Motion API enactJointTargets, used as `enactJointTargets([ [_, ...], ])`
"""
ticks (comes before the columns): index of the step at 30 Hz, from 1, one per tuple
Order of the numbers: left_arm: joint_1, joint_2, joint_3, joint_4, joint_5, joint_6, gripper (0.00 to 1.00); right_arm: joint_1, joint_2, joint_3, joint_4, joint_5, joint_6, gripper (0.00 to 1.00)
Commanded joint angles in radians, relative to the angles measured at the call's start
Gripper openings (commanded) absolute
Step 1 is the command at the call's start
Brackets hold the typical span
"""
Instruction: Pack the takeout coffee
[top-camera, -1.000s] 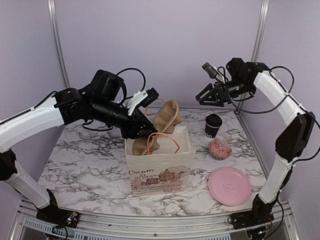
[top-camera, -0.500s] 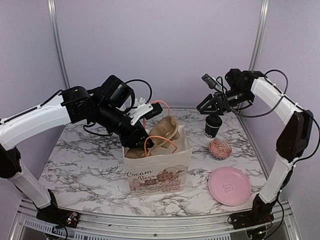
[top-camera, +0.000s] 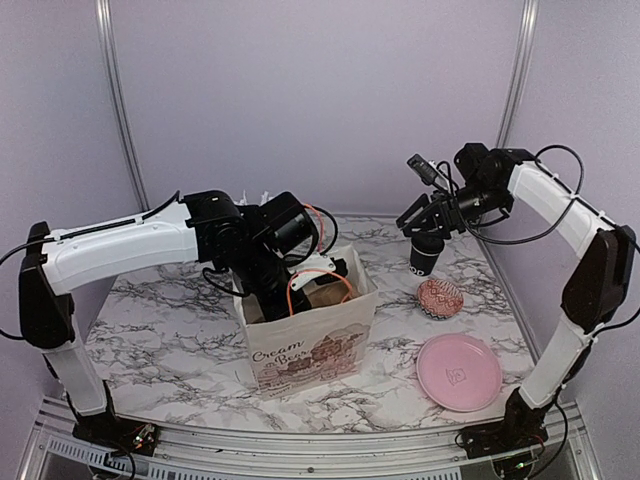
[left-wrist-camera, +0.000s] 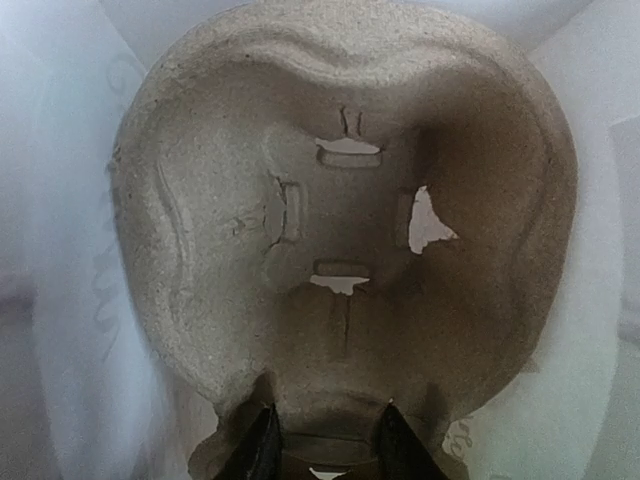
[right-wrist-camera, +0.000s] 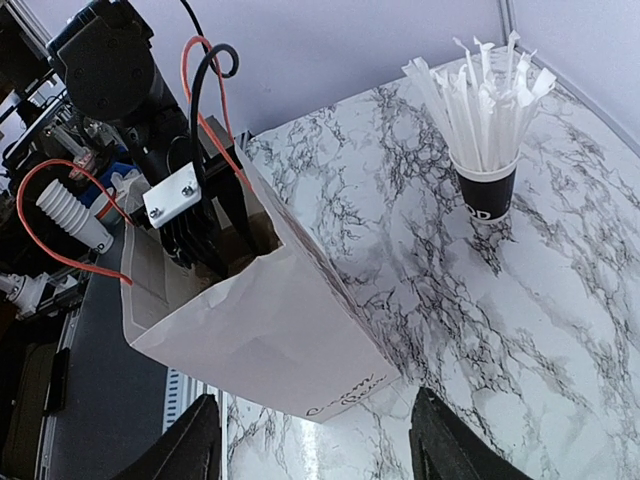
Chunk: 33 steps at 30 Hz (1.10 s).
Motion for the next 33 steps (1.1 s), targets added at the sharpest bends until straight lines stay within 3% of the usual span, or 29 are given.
enactJointTargets([
  [1, -0.020, 0.040, 0.049, -0.073, -0.054, 0.010, 0.33, -0.001, -0.023, -0.023, 0.024, 0.003, -0.019, 0.62],
  [13, -0.032, 0.182, 0.085, -0.109, -0.091, -0.019, 0.39, -0.001, -0.037, -0.051, 0.011, 0.038, -0.032, 0.62],
  [24, -0.033, 0.171, 0.098, -0.111, -0.114, -0.028, 0.60, -0.001, -0.050, -0.062, 0.046, 0.092, -0.001, 0.63],
  [29, -0.033, 0.090, 0.127, -0.109, -0.124, -0.033, 0.71, -0.006, -0.047, -0.041, 0.118, 0.229, 0.084, 0.63],
  [33, -0.033, 0.022, 0.175, -0.104, -0.115, -0.035, 0.73, -0.013, -0.038, -0.046, 0.237, 0.442, 0.192, 0.64],
])
